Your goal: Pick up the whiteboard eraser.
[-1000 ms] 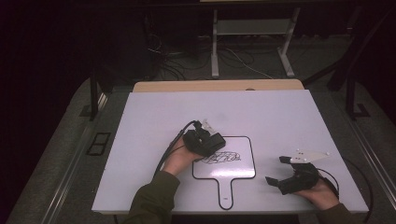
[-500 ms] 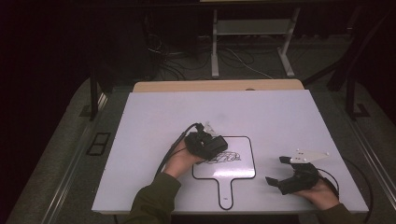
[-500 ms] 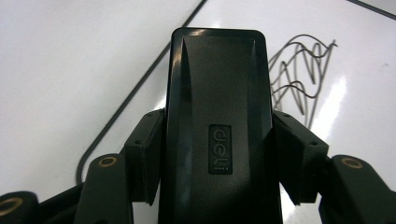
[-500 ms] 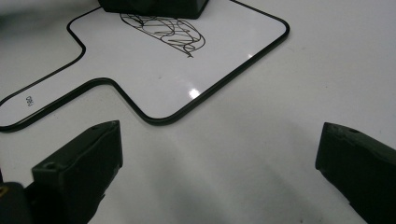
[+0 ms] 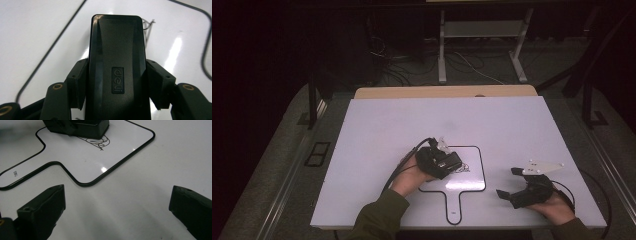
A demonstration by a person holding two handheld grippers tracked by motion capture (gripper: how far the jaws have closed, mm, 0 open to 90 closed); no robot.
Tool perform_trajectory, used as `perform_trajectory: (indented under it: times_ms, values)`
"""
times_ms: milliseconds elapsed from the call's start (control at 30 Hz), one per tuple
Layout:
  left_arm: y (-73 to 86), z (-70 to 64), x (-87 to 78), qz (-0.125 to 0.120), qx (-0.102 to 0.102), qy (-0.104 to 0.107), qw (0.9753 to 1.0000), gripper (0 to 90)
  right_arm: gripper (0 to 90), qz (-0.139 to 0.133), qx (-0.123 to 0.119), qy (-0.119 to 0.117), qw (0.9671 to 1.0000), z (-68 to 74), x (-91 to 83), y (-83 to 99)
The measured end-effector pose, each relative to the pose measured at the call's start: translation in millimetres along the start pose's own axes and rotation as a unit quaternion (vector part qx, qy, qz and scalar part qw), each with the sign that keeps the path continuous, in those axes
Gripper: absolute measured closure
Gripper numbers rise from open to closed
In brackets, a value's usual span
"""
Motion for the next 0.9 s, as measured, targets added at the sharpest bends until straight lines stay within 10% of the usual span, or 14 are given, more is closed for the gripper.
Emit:
perform_trajectory:
  times_ms: [367, 900]
  values:
    - [-5.5, -20.6, 4.3, -0.002, 0.014, 0.028, 0.9995, 39.3, 0.0, -0.001, 0.0, 0.001, 1.0, -0.4, -0.5, 0.1]
    - [1.8, 0.8, -1.4, 0.0, -0.001, 0.004, 1.0, 39.3, 0.0, 0.001, 0.0, 0.002, 1.0, -0.4, -0.6, 0.4]
Point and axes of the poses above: each handheld gripper's, and its own axes: x roughly forward along the jaws, y roughly out of its underside, z roughly to its left, the point moved 8 cm from there along x, roughly forward along the jaws, and after that the axes turned 2 degrees about y, right-handed, at the moved point
